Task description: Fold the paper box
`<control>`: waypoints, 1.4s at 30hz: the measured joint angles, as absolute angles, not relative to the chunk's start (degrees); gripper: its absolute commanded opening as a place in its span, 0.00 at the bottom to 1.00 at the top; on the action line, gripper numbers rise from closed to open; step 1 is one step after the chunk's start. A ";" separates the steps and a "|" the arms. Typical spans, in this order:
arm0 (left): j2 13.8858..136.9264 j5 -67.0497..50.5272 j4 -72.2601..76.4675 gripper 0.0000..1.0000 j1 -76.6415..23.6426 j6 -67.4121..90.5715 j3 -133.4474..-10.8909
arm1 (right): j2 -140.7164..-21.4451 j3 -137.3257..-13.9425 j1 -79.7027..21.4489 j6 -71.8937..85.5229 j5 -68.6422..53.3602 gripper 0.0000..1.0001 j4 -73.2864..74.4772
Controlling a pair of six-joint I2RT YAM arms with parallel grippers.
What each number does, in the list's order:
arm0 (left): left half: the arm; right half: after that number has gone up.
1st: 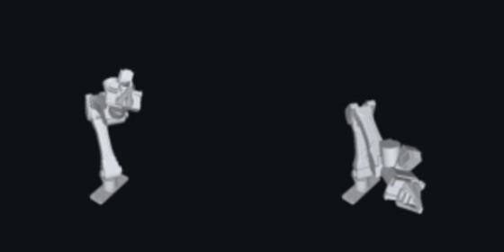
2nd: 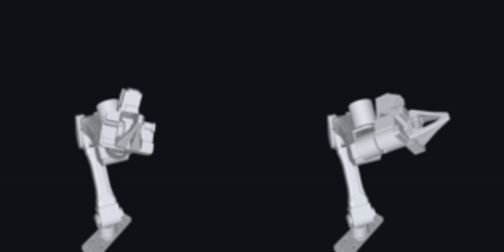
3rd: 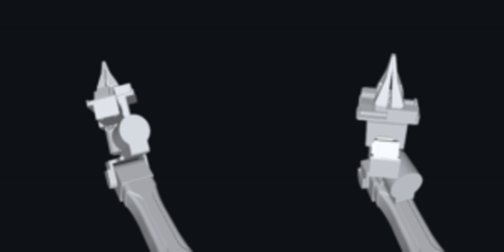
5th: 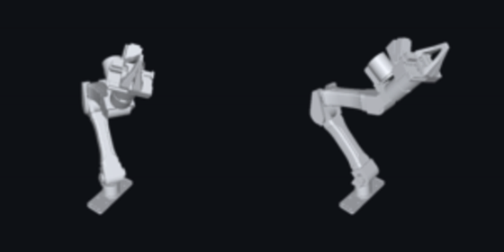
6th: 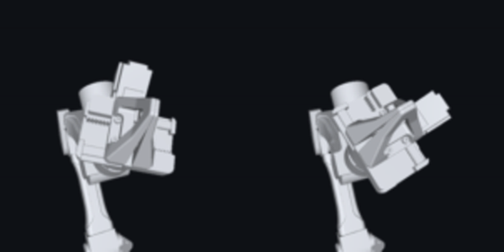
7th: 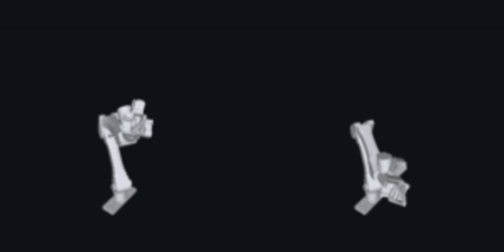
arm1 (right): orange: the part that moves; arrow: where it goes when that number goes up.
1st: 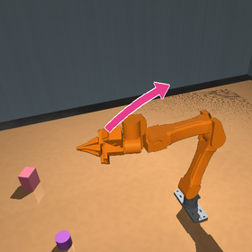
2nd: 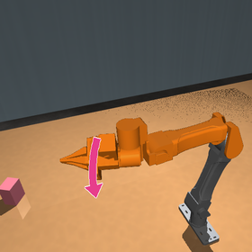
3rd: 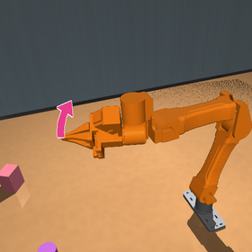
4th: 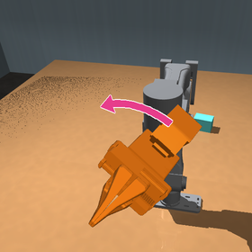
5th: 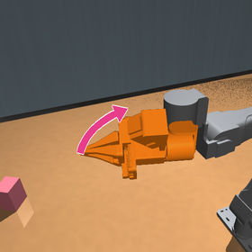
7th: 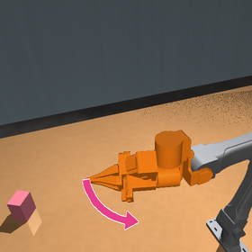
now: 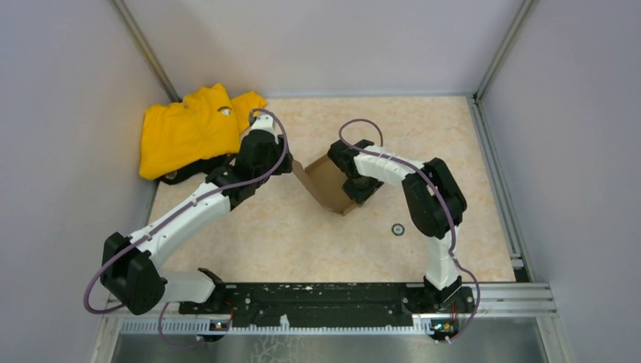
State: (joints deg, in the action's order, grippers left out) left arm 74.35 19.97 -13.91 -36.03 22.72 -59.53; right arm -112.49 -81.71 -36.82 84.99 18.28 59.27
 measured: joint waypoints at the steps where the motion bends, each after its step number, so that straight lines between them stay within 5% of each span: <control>1: 74.43 19.97 -14.06 0.56 -36.03 22.72 -59.48 | -112.49 -81.71 -37.10 85.01 18.33 0.46 58.61; 10: 75.44 20.32 -14.17 0.56 -36.07 22.63 -59.48 | -110.61 -79.75 -37.82 80.23 19.86 0.64 52.75; 18: 76.71 21.39 -14.63 0.55 -36.27 21.80 -60.25 | -101.89 -77.23 -37.06 67.48 22.15 0.68 46.02; 24: 78.72 21.71 -15.97 0.57 -36.27 20.84 -62.06 | -96.40 -76.79 -33.23 43.70 20.45 0.51 35.35; 39: 80.79 22.50 -18.44 0.59 -36.27 19.66 -64.62 | -105.43 -71.55 -28.58 9.98 10.68 0.50 20.56; 42: 81.76 22.50 -18.94 0.61 -36.27 19.25 -66.43 | -105.54 -71.70 -28.58 8.54 8.99 0.39 18.59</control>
State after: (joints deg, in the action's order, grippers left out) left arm 81.76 22.50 -18.94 -36.27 19.25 -66.43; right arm -105.54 -71.70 -28.58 8.54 8.99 18.59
